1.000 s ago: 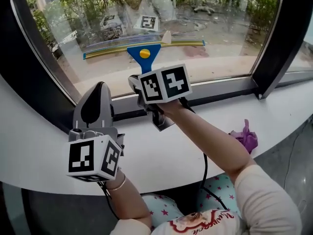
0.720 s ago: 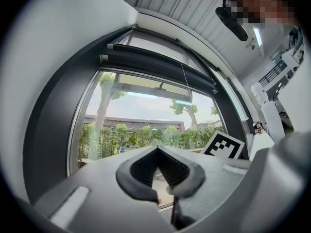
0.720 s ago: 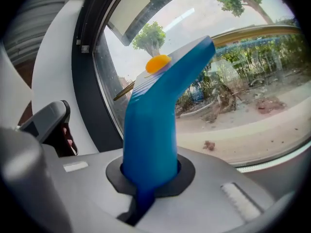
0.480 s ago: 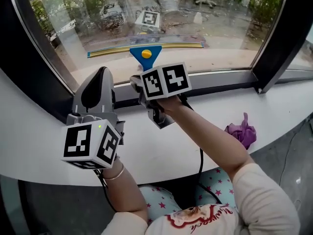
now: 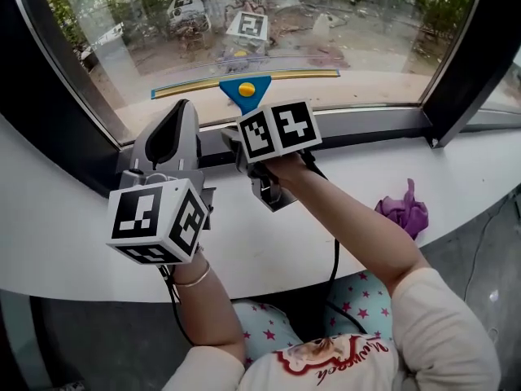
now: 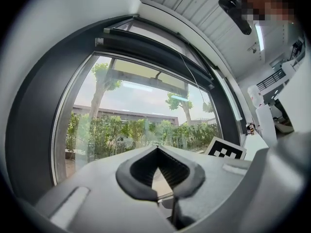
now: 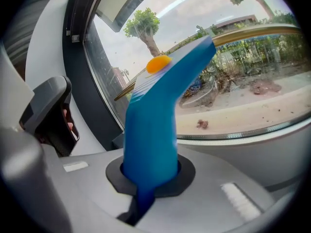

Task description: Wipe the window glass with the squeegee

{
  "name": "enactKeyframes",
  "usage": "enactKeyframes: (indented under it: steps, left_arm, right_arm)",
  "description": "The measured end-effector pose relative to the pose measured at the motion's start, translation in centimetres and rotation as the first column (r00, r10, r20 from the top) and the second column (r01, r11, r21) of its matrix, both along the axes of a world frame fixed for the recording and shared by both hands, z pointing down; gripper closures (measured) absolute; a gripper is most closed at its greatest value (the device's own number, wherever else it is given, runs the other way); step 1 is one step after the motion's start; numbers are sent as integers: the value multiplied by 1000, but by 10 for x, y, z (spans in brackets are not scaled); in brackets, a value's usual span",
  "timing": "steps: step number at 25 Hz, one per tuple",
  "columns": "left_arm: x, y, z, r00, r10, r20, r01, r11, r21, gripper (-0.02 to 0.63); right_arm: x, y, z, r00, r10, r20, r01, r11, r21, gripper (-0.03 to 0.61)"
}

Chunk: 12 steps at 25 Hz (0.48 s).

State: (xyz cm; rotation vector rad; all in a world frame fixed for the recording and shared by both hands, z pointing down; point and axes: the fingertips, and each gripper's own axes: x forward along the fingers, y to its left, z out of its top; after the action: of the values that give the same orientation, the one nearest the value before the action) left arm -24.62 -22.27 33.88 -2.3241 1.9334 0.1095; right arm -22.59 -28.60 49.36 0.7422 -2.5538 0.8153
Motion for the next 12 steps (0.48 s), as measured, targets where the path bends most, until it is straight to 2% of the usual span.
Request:
enactKeyframes:
  steps: [6, 12]
  left_arm:
    - [2, -16, 22, 1000, -11, 27, 13, 997, -70, 612]
    - [-11, -26, 44, 999, -41, -8, 40, 991, -128, 612]
  right_arm:
    - [3, -1, 11, 1000, 6, -26, -6, 1000, -7, 551]
    - [3, 6, 23, 999, -4, -51, 2, 999, -46, 551]
